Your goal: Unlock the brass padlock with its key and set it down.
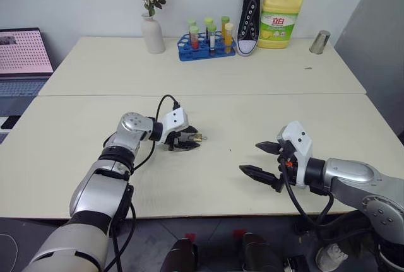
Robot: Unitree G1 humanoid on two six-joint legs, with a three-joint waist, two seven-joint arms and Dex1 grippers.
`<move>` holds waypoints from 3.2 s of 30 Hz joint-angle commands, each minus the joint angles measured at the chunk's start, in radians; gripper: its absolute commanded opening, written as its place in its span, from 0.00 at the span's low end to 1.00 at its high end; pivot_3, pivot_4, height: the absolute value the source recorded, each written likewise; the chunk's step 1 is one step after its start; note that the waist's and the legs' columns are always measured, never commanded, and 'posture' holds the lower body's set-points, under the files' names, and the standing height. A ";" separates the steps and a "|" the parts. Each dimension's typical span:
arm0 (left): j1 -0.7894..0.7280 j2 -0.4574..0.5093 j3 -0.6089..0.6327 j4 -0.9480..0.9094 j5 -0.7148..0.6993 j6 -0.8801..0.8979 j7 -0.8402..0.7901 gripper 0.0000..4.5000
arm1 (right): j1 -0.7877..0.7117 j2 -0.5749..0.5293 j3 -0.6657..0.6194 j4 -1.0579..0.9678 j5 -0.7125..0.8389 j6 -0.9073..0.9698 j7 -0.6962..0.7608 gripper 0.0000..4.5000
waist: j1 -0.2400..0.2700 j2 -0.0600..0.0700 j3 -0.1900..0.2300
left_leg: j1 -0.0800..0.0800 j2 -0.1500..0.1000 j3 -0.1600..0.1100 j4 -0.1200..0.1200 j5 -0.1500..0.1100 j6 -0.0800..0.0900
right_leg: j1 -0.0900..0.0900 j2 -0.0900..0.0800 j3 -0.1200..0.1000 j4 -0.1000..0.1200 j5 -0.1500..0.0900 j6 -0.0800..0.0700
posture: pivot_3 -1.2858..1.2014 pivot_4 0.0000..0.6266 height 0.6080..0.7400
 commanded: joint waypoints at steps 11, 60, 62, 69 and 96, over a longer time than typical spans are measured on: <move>0.056 -0.021 -0.017 -0.030 0.039 -0.044 0.011 0.21 | 0.043 -0.056 0.000 -0.049 -0.036 -0.086 0.031 1.00 | 0.004 0.000 -0.003 | 0.001 0.000 0.000 0.000 0.000 0.000 | 0.002 0.000 0.000 0.001 0.000 0.000 | 0.52 0.24 1.00; 0.394 0.137 0.029 -0.818 0.316 -0.886 0.734 0.21 | -0.122 0.114 0.057 0.159 0.142 -0.189 0.119 0.29 | 0.002 0.000 -0.002 | 0.001 0.000 -0.002 -0.001 0.000 0.000 | 0.000 0.000 0.001 -0.001 0.000 0.000 | 0.52 0.24 1.00; 0.395 0.141 0.025 -0.820 0.320 -0.881 0.745 0.21 | -0.124 0.112 0.059 0.161 0.146 -0.189 0.122 0.12 | 0.002 0.000 -0.002 | 0.001 0.000 -0.002 -0.001 0.000 0.000 | 0.000 0.000 0.001 -0.001 0.000 0.000 | 0.52 0.24 1.00; 0.402 0.144 0.030 -0.827 0.354 -0.865 0.786 0.21 | -0.140 0.100 0.061 0.178 0.149 -0.187 0.145 0.00 | 0.002 0.000 -0.002 | 0.001 0.000 -0.002 -0.001 0.000 0.000 | -0.001 0.000 0.001 -0.001 0.000 0.000 | 0.52 0.24 1.00; 0.373 0.164 0.032 -0.825 0.510 -0.841 0.945 0.21 | -0.359 0.113 -0.026 0.568 0.901 0.153 -0.399 0.00 | 0.001 0.001 -0.002 | 0.000 0.001 -0.001 -0.001 0.000 0.000 | -0.001 0.000 0.002 0.000 0.000 0.000 | 0.52 0.24 1.00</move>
